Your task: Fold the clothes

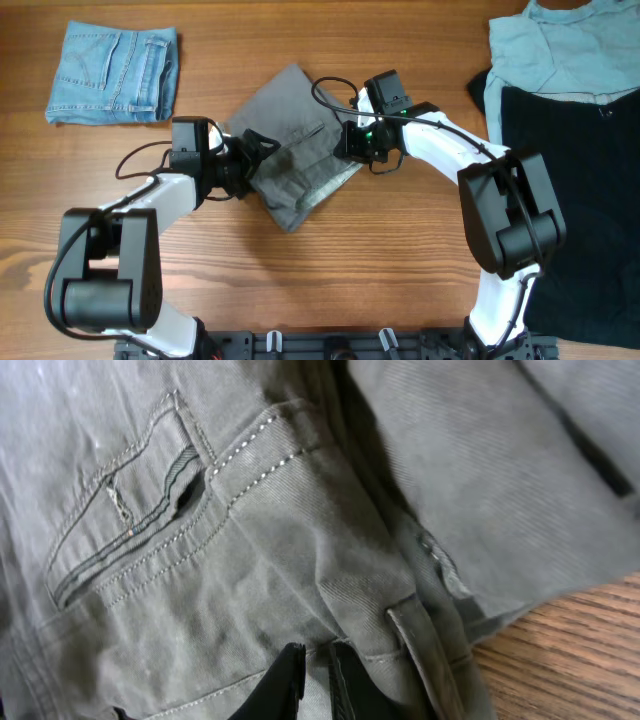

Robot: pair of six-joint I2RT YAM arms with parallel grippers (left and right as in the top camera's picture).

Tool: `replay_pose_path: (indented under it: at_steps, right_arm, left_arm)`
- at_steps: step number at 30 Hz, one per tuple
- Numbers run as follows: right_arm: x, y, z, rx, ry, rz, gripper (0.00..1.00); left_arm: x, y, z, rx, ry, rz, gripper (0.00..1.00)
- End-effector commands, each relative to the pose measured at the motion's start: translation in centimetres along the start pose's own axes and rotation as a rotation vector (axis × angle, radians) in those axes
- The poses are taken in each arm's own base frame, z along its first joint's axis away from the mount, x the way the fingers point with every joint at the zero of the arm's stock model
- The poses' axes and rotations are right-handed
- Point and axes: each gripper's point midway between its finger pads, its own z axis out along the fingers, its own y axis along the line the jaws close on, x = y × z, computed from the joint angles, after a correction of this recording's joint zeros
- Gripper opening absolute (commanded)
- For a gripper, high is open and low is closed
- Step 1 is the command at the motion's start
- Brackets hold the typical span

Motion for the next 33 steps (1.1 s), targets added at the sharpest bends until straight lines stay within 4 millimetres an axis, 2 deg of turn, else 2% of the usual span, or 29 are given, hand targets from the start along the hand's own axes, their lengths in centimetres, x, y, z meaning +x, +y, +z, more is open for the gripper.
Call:
replay_pose_path:
  at_steps: [1,3,5,7,8,10,11,12,17,19,22,25,29,33]
  right_arm:
    - [0.6,-0.6,0.8,0.008,0.028,0.012,0.13]
    - [0.8,-0.7,0.8,0.012,0.035,0.016,0.13]
    - [0.8,-0.7,0.8,0.013,0.037,0.018,0.13]
    - [0.8,-0.7,0.8,0.014,0.036,0.017,0.13]
    - [0.8,-0.8,0.8,0.017,0.035,0.017,0.14]
    - [0.8,-1.0,0.8,0.028,0.031,0.018,0.14]
    - [0.7,-1.1,0.8,0.036,0.029,0.019,0.13]
    - [0.7,-1.2,0.8,0.042,0.028,0.019,0.13]
    - [0.7,-1.3,0.8,0.046,0.026,0.019,0.13]
    - [0.8,-1.3,0.8,0.048,0.032,0.008,0.13]
    - [1.4,-1.5,0.6,0.057,0.053,-0.014,0.13]
    - [1.6,-1.1,-0.5,0.059,0.057,-0.027,0.13]
    - [1.1,0.5,-3.4,0.041,0.013,-0.095,0.13]
    - [0.2,2.3,-8.0,0.028,-0.074,-0.147,0.17]
  left_arm:
    - [0.3,4.9,1.9,-0.134,-0.043,-0.040,0.66]
    - [0.1,3.9,2.2,-0.106,-0.056,0.034,0.56]
    - [0.0,3.1,2.6,-0.093,-0.071,0.114,0.57]
    - [0.2,2.1,3.1,-0.071,-0.079,0.240,0.78]
    - [0.3,1.8,3.2,-0.065,-0.078,0.279,0.86]
    - [0.5,1.5,3.5,-0.073,-0.089,0.328,0.90]
    - [0.5,1.5,3.5,-0.079,-0.095,0.331,0.88]
    - [0.4,1.6,3.6,-0.082,-0.098,0.333,0.80]
    - [0.1,1.6,3.5,-0.091,-0.118,0.336,0.33]
    - [0.0,1.5,3.5,-0.087,-0.120,0.339,0.18]
    - [0.2,0.7,3.2,-0.053,-0.104,0.346,0.04]
    - [0.3,-0.5,2.6,0.001,-0.077,0.356,0.04]
    - [0.7,-2.8,1.0,0.095,-0.015,0.344,0.04]
    - [-0.5,-5.6,-2.3,0.157,-0.002,0.312,0.04]
